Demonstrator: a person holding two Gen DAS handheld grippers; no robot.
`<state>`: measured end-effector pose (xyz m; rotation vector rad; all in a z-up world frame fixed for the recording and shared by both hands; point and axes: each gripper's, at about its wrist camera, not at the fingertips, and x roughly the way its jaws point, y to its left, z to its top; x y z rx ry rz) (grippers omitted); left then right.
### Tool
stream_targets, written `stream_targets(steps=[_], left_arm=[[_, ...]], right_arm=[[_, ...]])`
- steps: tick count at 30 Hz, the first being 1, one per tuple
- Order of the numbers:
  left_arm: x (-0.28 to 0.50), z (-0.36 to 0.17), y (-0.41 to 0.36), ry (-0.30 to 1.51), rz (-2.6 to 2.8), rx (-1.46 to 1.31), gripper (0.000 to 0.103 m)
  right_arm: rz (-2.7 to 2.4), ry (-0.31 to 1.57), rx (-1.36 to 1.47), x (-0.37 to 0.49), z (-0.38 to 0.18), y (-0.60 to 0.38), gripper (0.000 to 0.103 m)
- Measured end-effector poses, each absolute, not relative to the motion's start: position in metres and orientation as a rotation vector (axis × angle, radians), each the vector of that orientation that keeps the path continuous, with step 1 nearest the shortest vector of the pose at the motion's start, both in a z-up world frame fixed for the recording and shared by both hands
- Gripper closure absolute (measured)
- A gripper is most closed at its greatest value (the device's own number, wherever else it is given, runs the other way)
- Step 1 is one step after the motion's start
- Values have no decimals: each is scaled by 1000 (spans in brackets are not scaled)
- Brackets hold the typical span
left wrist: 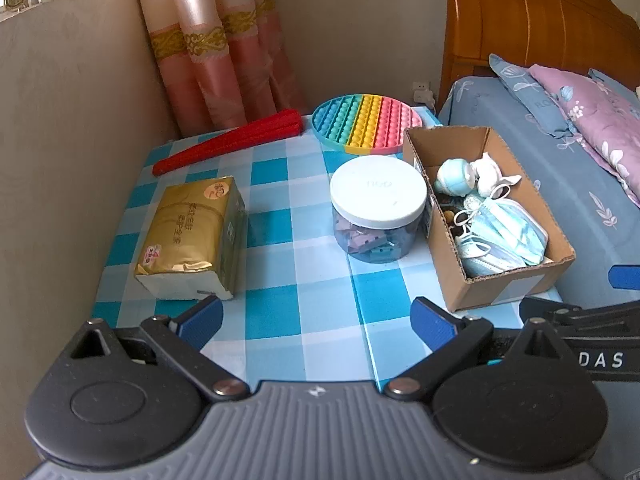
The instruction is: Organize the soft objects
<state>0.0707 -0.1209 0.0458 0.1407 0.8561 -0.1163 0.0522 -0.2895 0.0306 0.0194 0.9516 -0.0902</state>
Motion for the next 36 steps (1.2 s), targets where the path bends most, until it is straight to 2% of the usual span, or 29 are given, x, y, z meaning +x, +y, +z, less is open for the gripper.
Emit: stream_targets(steps=[36], left_arm=[[68, 46, -120, 867, -112, 129, 3]], right_arm=[[-91, 945, 20, 49, 32, -288, 0]])
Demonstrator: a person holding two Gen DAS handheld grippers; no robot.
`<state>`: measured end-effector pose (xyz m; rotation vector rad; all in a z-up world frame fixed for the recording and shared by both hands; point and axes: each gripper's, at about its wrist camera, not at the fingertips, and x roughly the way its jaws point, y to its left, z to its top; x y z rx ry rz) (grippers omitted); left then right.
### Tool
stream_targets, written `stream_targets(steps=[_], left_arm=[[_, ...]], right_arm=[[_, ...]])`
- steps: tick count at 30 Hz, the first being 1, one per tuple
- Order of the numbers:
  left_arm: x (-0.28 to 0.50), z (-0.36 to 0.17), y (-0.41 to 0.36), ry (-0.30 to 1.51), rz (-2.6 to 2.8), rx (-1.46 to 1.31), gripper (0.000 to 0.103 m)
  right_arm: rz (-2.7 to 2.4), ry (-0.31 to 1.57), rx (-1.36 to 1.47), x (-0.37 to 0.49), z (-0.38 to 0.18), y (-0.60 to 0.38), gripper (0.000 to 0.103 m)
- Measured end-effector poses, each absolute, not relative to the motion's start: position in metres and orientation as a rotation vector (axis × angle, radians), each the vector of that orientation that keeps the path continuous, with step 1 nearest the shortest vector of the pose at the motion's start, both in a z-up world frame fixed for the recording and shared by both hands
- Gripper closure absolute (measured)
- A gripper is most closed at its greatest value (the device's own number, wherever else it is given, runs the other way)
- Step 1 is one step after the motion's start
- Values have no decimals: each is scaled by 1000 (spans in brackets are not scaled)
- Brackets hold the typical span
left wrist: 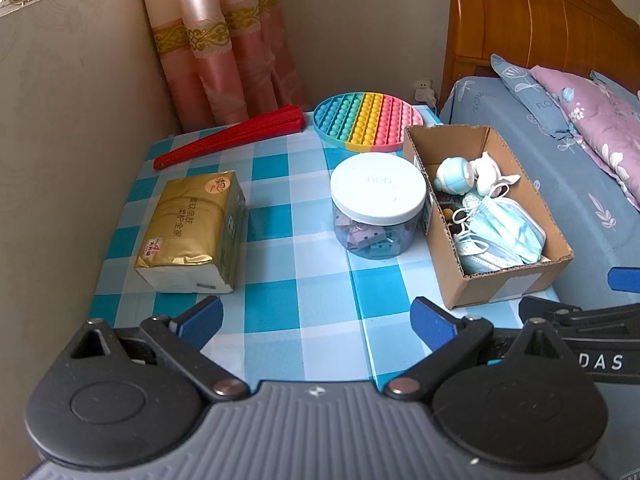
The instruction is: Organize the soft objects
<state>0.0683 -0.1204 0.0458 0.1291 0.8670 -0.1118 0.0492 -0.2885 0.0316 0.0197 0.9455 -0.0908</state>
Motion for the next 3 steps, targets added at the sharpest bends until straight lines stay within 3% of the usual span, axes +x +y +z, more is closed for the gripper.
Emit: stream_targets(steps=[3], left_arm=[[68, 46, -120, 867, -111, 130, 3]], right_arm=[[-90, 945, 20, 49, 32, -289, 0]])
